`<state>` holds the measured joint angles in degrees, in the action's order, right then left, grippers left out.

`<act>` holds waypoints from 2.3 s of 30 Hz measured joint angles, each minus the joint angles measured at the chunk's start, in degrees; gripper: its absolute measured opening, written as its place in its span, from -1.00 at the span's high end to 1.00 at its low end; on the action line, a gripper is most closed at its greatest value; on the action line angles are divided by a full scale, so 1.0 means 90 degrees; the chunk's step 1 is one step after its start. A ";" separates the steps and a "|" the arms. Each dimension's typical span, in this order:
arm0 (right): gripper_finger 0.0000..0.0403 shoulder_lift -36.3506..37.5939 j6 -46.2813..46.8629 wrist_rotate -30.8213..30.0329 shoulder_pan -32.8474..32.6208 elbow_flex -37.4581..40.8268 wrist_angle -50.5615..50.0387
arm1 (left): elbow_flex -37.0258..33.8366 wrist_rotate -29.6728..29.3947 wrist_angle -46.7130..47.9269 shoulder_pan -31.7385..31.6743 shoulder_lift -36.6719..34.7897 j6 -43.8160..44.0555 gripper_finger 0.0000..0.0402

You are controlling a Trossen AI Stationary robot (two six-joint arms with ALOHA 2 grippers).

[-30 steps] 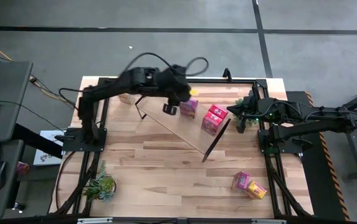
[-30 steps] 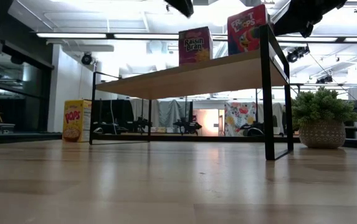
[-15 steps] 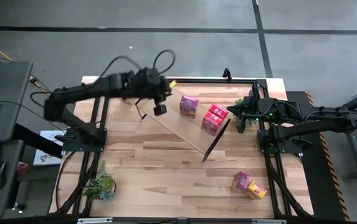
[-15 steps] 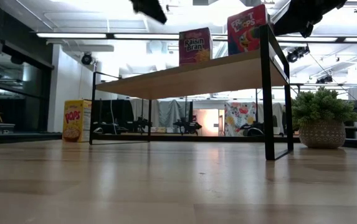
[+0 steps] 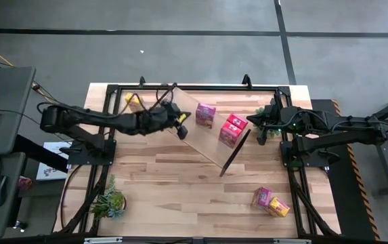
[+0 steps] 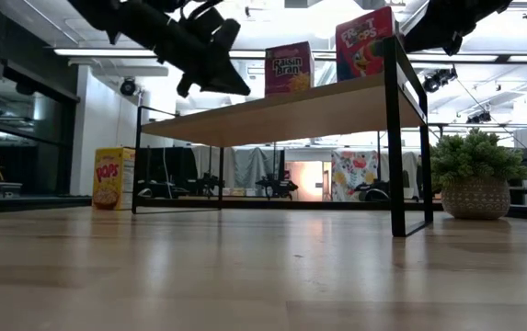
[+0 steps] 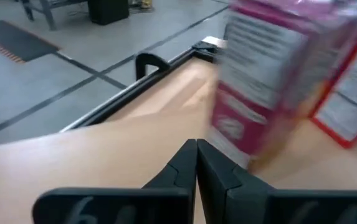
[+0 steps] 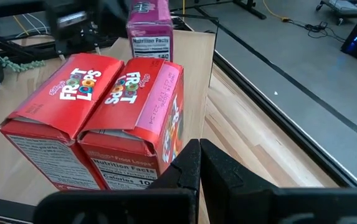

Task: Stack cereal on shelf
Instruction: Put the top purple cereal box on the shelf

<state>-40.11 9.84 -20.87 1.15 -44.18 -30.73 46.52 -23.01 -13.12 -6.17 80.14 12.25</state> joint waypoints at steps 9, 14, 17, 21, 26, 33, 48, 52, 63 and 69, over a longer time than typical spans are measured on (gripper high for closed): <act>1.00 0.0001 -0.0099 -0.0033 -0.0002 0.0000 0.0011 | 0.0002 -0.0691 -0.0953 0.0439 0.0647 0.0139 1.00; 1.00 0.0001 -0.0099 -0.0038 0.0000 0.0000 0.0014 | 0.0002 -0.0703 -0.1470 0.0371 0.0908 0.0129 1.00; 1.00 0.0001 -0.0099 -0.0038 -0.0002 0.0000 0.0014 | 0.0005 -0.0661 -0.1611 0.0275 0.0981 0.0132 1.00; 1.00 -0.0001 -0.0102 -0.0040 0.0000 0.0000 0.0015 | 0.0011 -0.0492 -0.1701 0.0132 0.1018 0.0127 1.00; 1.00 0.0001 -0.0099 -0.0043 -0.0002 0.0000 0.0016 | 0.0013 -0.0087 -0.1899 -0.0057 0.1019 0.0131 1.00; 1.00 0.0001 -0.0099 -0.0048 0.0000 0.0000 0.0023 | 0.0166 0.0109 -0.1854 -0.0110 0.1027 0.0119 1.00; 1.00 0.0000 -0.0102 -0.0057 0.0000 0.0000 0.0125 | 0.0724 0.0217 -0.1891 -0.0049 0.1162 -0.0254 1.00; 1.00 0.0001 -0.0100 -0.0055 -0.0002 0.0000 0.0123 | 0.1059 0.0551 -0.1859 -0.0048 0.1590 -0.0466 1.00; 1.00 0.0001 -0.0129 -0.0040 -0.0002 0.0000 0.0113 | 0.1456 -0.0403 -0.0705 -0.0021 0.1032 -0.1375 1.00; 1.00 0.0001 -0.0145 -0.0011 -0.0001 0.0000 0.0086 | 0.1139 -0.0678 -0.0042 0.0094 0.0236 -0.1762 1.00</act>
<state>-40.10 8.54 -20.97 1.14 -44.18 -29.96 56.77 -29.11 -13.49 -5.33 82.27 -3.62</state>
